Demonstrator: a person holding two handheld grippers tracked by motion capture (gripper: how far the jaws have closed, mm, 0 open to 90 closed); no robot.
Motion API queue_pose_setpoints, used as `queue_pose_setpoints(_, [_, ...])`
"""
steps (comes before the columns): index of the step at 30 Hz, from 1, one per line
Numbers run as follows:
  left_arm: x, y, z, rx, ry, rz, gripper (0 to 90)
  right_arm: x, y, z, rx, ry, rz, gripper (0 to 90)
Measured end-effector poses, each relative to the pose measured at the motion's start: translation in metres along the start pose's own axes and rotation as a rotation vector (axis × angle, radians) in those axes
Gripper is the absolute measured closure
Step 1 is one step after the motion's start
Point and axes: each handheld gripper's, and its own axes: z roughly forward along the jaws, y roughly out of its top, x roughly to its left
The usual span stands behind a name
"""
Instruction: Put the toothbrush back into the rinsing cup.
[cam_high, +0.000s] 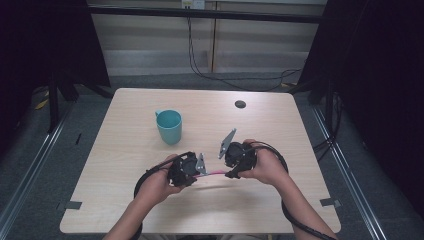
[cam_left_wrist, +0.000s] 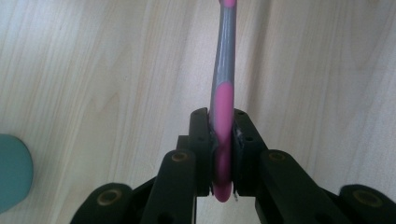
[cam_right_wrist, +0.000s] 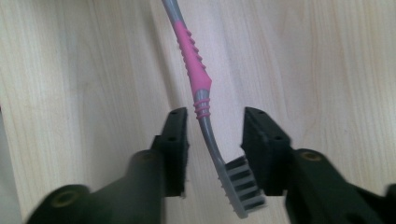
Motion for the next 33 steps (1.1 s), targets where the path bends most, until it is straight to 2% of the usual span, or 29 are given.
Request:
queue_pose_setpoints(3, [0.002,-0.003,-0.001,-0.01,0.004,-0.021,81.3,-0.001,-0.003,-0.003,-0.054,-0.032,0.017,47.6])
queue_pose_setpoints(6, [0.004,-0.005,-0.001,-0.007,0.003,-0.033,81.3,-0.004,-0.005,-0.007,-0.084,-0.044,0.042,40.8])
queue_pose_setpoints(14, [0.013,-0.013,-0.008,-0.033,0.018,-0.099,81.4,-0.013,-0.019,-0.021,-0.198,-0.078,0.134,34.2])
queue_pose_setpoints(23, [0.023,-0.023,-0.01,-0.066,0.032,-0.172,81.4,-0.018,-0.033,-0.025,-0.227,-0.07,0.213,30.6])
queue_pose_setpoints(33, [0.029,-0.033,-0.01,-0.078,0.043,-0.242,81.4,-0.019,-0.04,-0.018,-0.265,-0.036,0.263,31.6])
